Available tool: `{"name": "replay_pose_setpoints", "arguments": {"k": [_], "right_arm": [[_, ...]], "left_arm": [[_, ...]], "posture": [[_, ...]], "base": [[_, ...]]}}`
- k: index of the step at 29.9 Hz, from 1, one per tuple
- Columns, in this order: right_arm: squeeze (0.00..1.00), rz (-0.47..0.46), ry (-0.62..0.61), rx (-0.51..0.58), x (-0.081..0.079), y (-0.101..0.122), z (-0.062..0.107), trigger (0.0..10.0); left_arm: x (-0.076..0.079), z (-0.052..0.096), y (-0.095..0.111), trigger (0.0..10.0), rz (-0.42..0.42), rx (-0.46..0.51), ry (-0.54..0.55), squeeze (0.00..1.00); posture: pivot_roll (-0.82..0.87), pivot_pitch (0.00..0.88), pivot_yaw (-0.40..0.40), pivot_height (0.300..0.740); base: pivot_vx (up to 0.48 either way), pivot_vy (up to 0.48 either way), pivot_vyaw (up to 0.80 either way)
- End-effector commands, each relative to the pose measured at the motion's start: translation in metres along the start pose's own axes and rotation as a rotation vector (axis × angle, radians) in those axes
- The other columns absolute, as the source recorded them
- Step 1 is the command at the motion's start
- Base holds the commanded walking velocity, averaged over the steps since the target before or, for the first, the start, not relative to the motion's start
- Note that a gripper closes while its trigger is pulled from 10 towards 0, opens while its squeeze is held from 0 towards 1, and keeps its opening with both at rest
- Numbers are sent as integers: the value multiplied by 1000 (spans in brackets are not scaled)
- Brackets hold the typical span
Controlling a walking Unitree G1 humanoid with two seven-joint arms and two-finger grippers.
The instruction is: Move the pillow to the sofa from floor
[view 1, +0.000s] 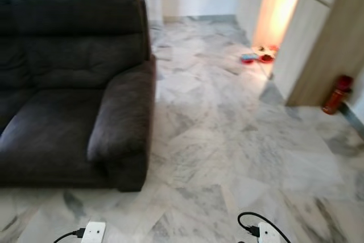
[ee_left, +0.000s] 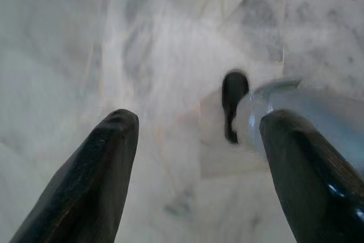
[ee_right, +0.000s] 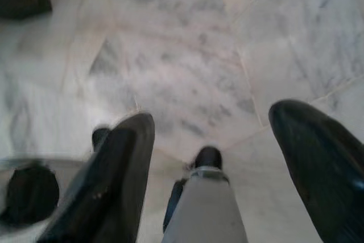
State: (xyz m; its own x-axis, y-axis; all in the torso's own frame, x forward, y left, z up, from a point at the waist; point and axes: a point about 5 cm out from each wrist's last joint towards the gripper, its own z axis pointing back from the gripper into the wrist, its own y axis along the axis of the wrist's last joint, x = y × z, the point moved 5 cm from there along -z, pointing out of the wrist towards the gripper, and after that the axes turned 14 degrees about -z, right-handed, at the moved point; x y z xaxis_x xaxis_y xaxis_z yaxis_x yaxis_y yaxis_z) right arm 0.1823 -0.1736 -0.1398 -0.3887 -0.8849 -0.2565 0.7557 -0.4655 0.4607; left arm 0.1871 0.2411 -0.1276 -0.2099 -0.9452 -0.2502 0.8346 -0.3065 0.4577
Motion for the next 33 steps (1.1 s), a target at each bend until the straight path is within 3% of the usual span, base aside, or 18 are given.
{"name": "replay_pose_setpoints", "arguments": {"k": [1, 8, 17, 33], "right_arm": [[0, 3, -5, -5, 2, -1, 0, 10000], [0, -15, -8, -9, 3, -3, 1, 10000], [0, -60, -4, -2, 2, -4, 1, 10000], [0, -65, -19, -1, 4, -4, 1, 10000]], "left_arm": [[2, 0, 1, 10000, 6, -3, -3, 0], [3, 0, 0, 10000, 3, -4, -8, 0], [3, 0, -1, 10000, 17, -9, -12, 0], [4, 0, -1, 10000, 13, -13, -18, 0]], "posture": [[6, 0, -37, 740], [5, 0, -34, 740], [6, 0, -33, 740], [6, 0, -39, 740]], "base": [[0, 0, 800], [0, 0, 800], [0, 0, 0], [0, 401, 0]]}}
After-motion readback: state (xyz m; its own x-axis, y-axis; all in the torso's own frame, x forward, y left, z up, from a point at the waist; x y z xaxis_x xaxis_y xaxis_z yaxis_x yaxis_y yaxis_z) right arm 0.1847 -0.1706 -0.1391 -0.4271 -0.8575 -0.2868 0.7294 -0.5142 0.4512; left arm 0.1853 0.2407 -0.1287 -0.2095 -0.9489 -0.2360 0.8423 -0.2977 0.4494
